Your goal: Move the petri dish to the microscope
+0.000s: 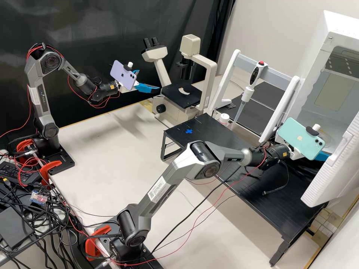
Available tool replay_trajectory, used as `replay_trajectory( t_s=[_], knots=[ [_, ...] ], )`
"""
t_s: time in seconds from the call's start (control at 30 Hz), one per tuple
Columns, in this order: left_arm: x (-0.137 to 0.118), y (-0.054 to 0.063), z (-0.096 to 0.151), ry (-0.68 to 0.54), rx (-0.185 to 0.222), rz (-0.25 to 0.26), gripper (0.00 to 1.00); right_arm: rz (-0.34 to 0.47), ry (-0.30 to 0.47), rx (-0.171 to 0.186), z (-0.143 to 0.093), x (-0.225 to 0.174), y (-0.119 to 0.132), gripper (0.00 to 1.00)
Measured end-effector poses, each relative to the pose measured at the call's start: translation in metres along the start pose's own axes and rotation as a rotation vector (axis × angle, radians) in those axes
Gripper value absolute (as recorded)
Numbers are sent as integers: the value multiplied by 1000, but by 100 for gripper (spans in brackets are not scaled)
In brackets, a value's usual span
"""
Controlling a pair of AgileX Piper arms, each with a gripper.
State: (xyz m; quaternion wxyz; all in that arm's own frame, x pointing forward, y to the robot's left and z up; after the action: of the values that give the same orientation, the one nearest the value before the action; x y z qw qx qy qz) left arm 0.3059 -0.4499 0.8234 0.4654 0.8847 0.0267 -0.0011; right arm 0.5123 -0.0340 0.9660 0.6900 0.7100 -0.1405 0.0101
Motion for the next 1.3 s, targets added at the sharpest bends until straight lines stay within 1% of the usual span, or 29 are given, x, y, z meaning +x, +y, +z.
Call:
replay_trajectory(
  t_s=[0.03, 0.1, 0.17, 0.4, 0.53, 0.6, 0.7, 0.77, 0.83, 0.87, 1.0, 1.03, 1.1, 1.2, 1.23, 1.3],
  knots=[
    [0, 0, 0, 0, 0, 0, 100, 1, 1, -13, 0, 0, 0, 100],
    [0, 0, 0, 0, 0, 0, 100, 1, 1, -28, 0, 0, 0, 100],
    [0, 0, 0, 0, 0, 0, 100, 3, 3, -37, -1, 1, 1, 100],
    [0, 0, 0, 0, 0, 0, 100, 9, 14, -47, -4, 3, 2, 100],
    [0, 0, 0, 0, 0, 0, 100, 8, 20, -61, -4, 6, -1, 100],
    [0, 0, 0, 0, 0, 0, 100, 10, 25, -75, -4, 8, -2, 100],
    [0, 0, 0, 0, 0, 0, 100, 15, 37, -85, -7, 12, -3, 100],
    [0, 0, 0, 0, 0, 0, 100, 11, 44, -108, -8, 15, -2, 100],
    [0, 0, 0, 0, 0, 0, 100, 3, 52, -123, -10, 19, -3, 100],
    [0, 0, 0, 0, 0, 0, 100, -2, 57, -121, -10, 21, -4, 100],
    [0, 0, 0, 0, 0, 0, 100, -24, 74, -94, -11, 28, -6, 100],
    [0, 0, 0, 0, 0, 0, 100, -31, 79, -92, -10, 29, -8, 100],
    [0, 0, 0, 0, 0, 0, 100, -50, 91, -71, -9, 32, -12, 100],
    [0, 0, 0, 0, 0, 0, 100, -77, 105, -30, -11, 33, -13, 100],
    [0, 0, 0, 0, 0, 0, 100, -85, 105, -24, -10, 33, -12, 100],
    [0, 0, 0, 0, 0, 0, 100, -99, 107, -24, -8, 33, -12, 100]
  ],
)
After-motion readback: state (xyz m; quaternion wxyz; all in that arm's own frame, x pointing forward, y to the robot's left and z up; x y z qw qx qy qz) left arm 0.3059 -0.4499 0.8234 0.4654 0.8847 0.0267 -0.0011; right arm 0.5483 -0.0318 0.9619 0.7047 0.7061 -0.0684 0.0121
